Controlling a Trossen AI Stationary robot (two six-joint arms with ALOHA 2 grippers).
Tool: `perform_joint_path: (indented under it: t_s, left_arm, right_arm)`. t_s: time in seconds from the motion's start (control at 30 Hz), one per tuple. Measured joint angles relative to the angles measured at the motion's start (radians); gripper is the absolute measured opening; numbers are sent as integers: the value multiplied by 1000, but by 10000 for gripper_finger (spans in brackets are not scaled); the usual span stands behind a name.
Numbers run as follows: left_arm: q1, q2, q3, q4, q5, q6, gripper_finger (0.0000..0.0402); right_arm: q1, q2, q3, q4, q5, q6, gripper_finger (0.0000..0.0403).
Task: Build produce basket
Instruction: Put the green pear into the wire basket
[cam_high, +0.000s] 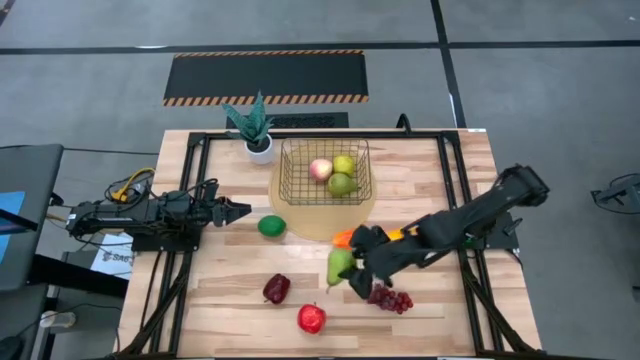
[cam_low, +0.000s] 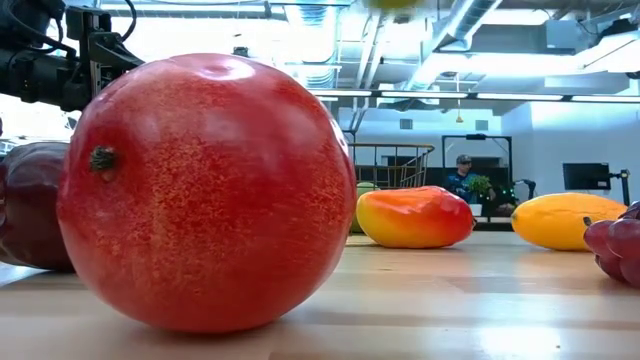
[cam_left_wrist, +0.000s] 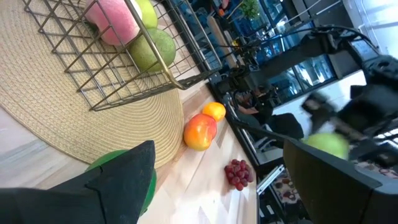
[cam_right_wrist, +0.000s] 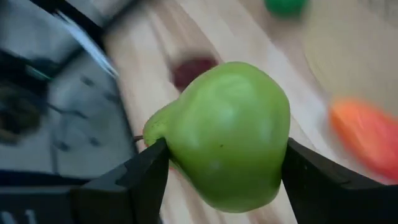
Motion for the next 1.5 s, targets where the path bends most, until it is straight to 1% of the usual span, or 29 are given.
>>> perform_joint_path:
  t_s: [0.13,0.3,0.47,0.7,0.77,0.97,1.07,1.23,1.33,1.43,1.5]
  left_arm:
    - [0,0,0,0,0,0,341]
    - [0,0,0,0,0,0,341]
    - [0,0,0,0,0,1,341]
    - [0,0,0,0,-2,1,341]
    - [0,0,0,0,-2,1,341]
    - [0,0,0,0,-3,1,341]
    - [0,0,0,0,-4,0,341]
    - [0,0,0,0,-5,0,341]
    - [0,0,0,0,-5,0,341]
    - [0,0,0,0,-5,0,341]
    - [0,0,0,0,-5,0,341]
  right_arm:
    - [24,-72,0,206,77,-134,281]
    - [56,-116,1,459,84,-307,281]
    - [85,-122,1,698,84,-438,281]
    - [117,-123,1,969,82,-615,282]
    - [122,-123,1,1047,76,-657,282]
    - [127,-123,1,1283,-15,-766,282]
    - [127,-123,1,1388,-26,-804,282]
    - [126,-123,1,1511,-78,-855,282]
    - [126,-123,1,1544,-79,-882,282]
    - [124,-123,1,1537,-79,-882,282]
    - [121,-124,1,1482,-79,-879,282]
